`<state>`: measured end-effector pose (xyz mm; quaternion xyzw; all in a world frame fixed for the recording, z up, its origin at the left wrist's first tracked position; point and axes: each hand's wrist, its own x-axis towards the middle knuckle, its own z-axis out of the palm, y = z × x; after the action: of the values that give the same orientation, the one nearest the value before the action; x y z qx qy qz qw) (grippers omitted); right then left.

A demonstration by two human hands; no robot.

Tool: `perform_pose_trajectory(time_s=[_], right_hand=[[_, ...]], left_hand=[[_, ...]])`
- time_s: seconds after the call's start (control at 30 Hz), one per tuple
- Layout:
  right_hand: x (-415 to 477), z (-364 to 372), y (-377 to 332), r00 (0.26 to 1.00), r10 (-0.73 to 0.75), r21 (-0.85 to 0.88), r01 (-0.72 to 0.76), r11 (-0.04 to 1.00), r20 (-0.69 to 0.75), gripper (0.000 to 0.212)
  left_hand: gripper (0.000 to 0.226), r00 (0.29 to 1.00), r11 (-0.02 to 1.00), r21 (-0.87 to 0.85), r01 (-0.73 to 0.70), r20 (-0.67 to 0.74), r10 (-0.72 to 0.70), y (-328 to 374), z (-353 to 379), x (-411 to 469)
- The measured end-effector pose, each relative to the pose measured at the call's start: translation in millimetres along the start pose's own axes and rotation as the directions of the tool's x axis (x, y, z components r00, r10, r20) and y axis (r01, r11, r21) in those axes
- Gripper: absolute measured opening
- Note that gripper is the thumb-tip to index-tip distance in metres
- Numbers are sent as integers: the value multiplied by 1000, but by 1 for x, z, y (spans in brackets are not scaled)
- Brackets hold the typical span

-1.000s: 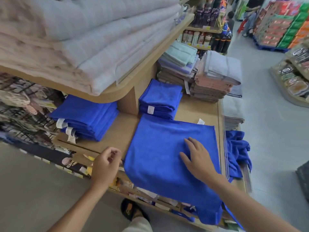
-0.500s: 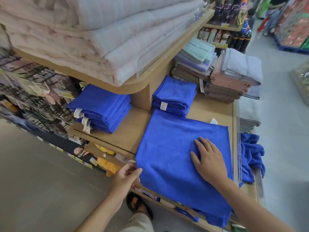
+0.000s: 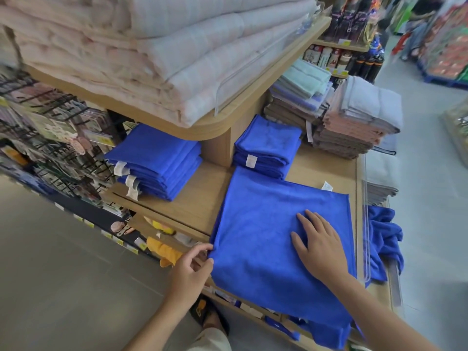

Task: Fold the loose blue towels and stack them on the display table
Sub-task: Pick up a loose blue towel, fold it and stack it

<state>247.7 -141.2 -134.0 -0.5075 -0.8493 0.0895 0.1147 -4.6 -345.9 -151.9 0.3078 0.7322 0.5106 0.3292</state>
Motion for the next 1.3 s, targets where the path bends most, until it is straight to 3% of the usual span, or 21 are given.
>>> perform_pose_trajectory(time_s=[0.13,0.23,0.33,0.43,0.53,0.63,0.73,0.8,0.87,0.93,1.0,1.1,1.13,1.3], right_hand=[[0,0,-1,1000,5,0,-5,1000,0,59],[0,1,0,1000,12,6,-12,1000,3,59],[0,1,-1,1000,10,17,-10,1000,-9,59],[0,2,0,1000,5,6,-5,1000,-9,60],[0,1,0,1000,3,-1,-3,1000,-11,61],[0,1,-1,1000,2,-7,-2,1000,-13,60],[0,0,-1,1000,2,-9,-2,1000,-15,59],[0,0,-1,1000,2,-9,-2,1000,-15,59],[0,0,-2,1000,4,-11,-4,1000,-17,59],[0,0,-2,1000,5,-10,-5,1000,-20,58],[-1,0,-2,1000,8,-11,-8,1000,-20,58],[0,0,-3,1000,10,-8,-11,1000,-21,58],[0,0,-3,1000,10,-9,-10,1000,-20,58],[0,-1,-4,1000,7,-2,-7,1000,-23,57]], left_hand=[[24,997,998,-9,-66,45,66,-2,-8,7],[25,996,968,-248,46,81,-27,-10,-16,13],[36,991,929,-354,106,112,-71,-18,-28,20],[45,939,879,-414,238,328,-99,-23,-33,20],[42,798,908,-187,376,563,-214,-25,-34,11],[31,727,949,62,309,628,-277,-26,-32,10],[31,745,937,338,85,603,-285,-25,-34,13],[15,740,879,478,-1,592,-321,-24,-40,13],[25,812,835,548,-57,512,-281,-31,-47,11],[28,885,849,529,6,393,-251,-36,-46,11],[35,896,895,393,210,290,-337,-38,-38,11],[31,757,828,296,476,342,-557,-36,-31,12],[25,700,809,316,496,406,-588,-34,-30,12],[41,539,812,264,520,637,-551,-35,-29,13]])
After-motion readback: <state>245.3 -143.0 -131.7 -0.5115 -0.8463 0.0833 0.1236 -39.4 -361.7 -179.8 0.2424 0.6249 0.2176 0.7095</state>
